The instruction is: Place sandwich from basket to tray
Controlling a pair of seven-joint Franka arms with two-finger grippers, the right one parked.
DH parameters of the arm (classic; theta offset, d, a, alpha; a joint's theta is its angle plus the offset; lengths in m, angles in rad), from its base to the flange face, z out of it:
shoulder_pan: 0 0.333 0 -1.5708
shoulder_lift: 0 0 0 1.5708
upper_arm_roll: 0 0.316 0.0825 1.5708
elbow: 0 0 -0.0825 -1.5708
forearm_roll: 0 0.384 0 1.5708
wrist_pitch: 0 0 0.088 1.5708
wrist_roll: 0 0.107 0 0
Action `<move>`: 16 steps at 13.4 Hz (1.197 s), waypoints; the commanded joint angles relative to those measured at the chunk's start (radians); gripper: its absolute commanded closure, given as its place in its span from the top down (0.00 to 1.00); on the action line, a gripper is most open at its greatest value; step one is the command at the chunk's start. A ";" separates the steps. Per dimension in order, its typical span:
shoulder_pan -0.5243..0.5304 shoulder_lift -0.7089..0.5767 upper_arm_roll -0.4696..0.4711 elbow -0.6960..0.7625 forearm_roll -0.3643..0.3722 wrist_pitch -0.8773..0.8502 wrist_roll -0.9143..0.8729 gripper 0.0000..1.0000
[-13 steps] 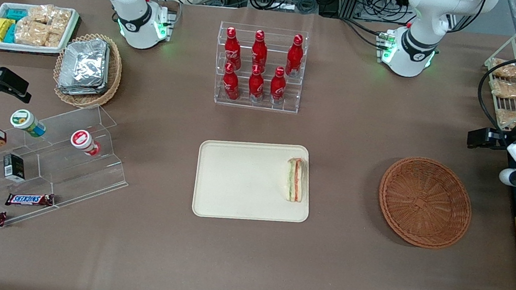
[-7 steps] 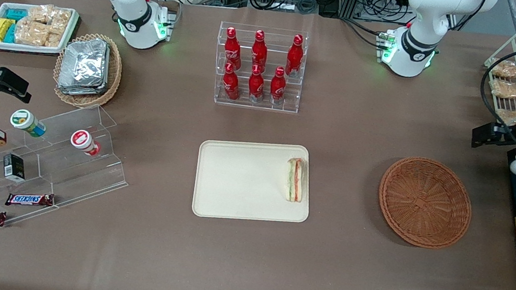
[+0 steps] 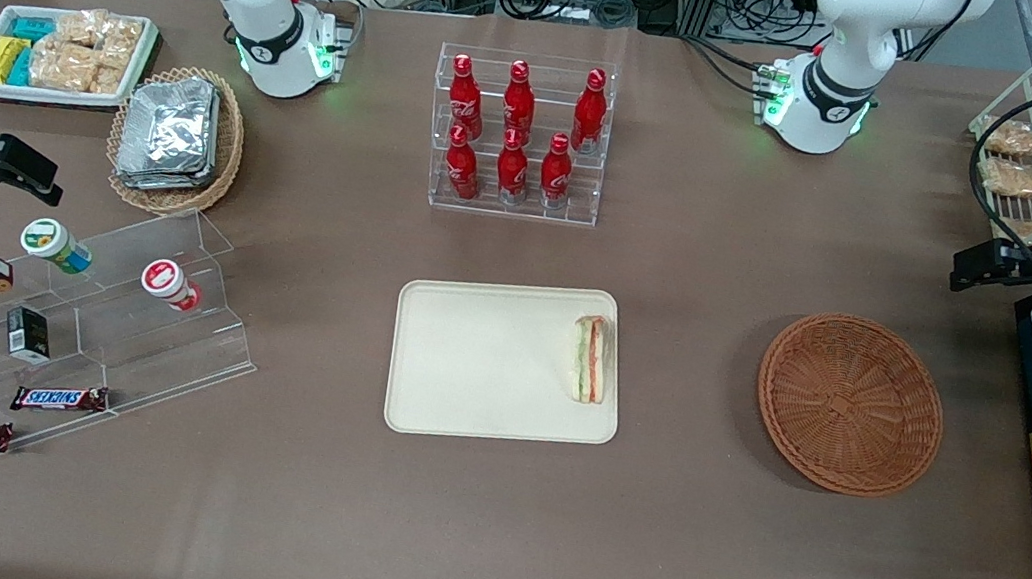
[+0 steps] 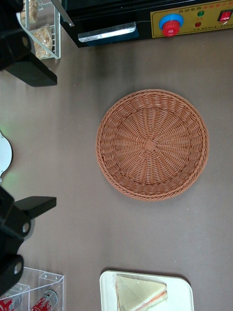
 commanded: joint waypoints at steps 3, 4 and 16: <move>0.014 -0.014 -0.008 -0.022 -0.012 0.016 0.008 1.00; 0.014 -0.011 -0.008 -0.020 -0.012 0.016 0.008 1.00; 0.014 -0.014 -0.008 -0.023 -0.012 0.016 0.005 1.00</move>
